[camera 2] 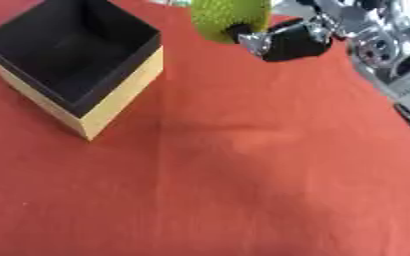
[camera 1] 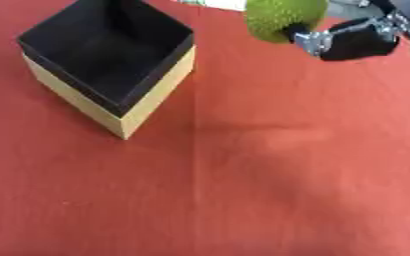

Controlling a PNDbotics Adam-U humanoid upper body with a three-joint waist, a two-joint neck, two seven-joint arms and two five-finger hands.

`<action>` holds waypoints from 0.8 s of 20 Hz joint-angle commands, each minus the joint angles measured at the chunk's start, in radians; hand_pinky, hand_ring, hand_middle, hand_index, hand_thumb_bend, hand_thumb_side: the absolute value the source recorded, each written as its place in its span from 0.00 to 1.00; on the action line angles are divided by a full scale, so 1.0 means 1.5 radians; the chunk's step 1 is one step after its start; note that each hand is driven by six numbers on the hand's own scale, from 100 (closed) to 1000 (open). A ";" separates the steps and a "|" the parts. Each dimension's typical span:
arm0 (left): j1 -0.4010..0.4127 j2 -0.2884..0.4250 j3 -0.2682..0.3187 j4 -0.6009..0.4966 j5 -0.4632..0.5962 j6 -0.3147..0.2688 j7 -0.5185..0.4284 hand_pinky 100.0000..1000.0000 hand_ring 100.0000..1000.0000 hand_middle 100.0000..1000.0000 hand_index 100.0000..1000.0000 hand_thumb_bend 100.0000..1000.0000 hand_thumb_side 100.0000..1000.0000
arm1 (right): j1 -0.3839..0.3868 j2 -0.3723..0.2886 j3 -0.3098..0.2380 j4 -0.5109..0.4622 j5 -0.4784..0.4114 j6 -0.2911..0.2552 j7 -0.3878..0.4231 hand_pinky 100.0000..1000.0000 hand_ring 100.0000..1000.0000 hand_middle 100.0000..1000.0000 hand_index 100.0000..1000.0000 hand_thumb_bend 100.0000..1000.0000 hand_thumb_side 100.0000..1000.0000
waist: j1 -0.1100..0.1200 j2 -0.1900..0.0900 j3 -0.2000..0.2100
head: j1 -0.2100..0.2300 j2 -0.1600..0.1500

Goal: Pick up objects on the table and place them in the box.

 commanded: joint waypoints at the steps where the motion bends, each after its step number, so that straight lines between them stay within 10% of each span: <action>1: -0.014 0.015 -0.006 -0.012 0.005 -0.002 -0.002 0.54 0.48 0.49 0.65 0.00 0.15 | -0.068 0.045 0.012 0.055 -0.009 -0.025 0.030 0.63 0.66 0.53 0.63 0.11 0.00 | 0.005 -0.017 0.005 | -0.021 0.005; 16: -0.058 0.008 -0.025 -0.012 0.017 -0.016 -0.016 0.54 0.48 0.49 0.65 0.00 0.09 | -0.271 0.325 0.026 0.448 0.043 -0.189 0.049 0.63 0.68 0.53 0.61 0.00 0.00 | -0.008 0.009 0.088 | -0.103 -0.005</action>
